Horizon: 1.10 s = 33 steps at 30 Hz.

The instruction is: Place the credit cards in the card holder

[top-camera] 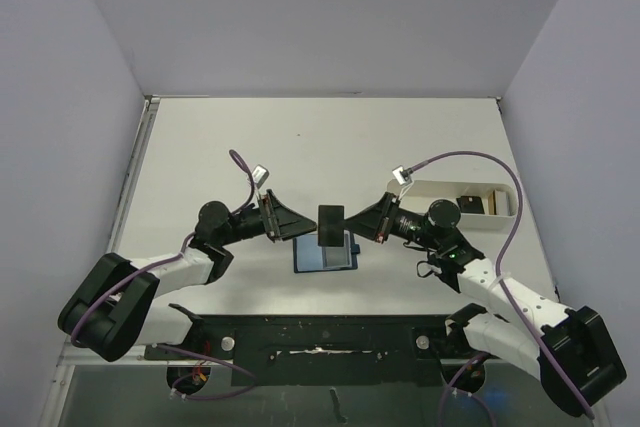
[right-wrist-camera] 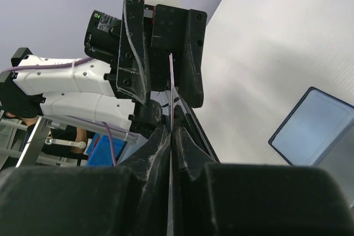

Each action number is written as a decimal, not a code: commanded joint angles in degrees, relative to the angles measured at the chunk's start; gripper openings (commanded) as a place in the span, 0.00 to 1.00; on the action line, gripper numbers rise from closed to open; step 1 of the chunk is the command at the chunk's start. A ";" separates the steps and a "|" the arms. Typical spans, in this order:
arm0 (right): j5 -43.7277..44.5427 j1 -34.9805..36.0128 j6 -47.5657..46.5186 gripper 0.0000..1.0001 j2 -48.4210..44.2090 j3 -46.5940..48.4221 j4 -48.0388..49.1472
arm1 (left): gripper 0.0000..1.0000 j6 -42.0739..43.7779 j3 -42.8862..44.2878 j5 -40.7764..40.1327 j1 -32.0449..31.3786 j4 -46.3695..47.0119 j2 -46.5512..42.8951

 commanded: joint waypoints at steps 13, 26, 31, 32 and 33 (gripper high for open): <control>2.29 3.18 2.09 0.31 5.70 0.87 5.76 | 0.00 1.04 1.66 -0.45 -1.13 2.51 1.08; 1.42 0.19 1.96 0.08 5.26 -0.67 4.21 | 0.01 -0.25 1.32 0.84 -0.59 4.39 2.26; 0.31 -0.27 1.95 0.10 4.32 -0.60 4.03 | 0.00 -4.82 1.75 1.92 -0.59 12.70 5.13; 0.13 -0.41 2.03 0.10 4.17 -0.64 4.07 | 0.00 -5.49 1.59 2.03 -0.65 14.05 5.61; 0.02 -0.53 2.09 0.10 4.07 -0.76 4.12 | 0.00 -6.15 1.34 2.08 -0.60 15.20 6.18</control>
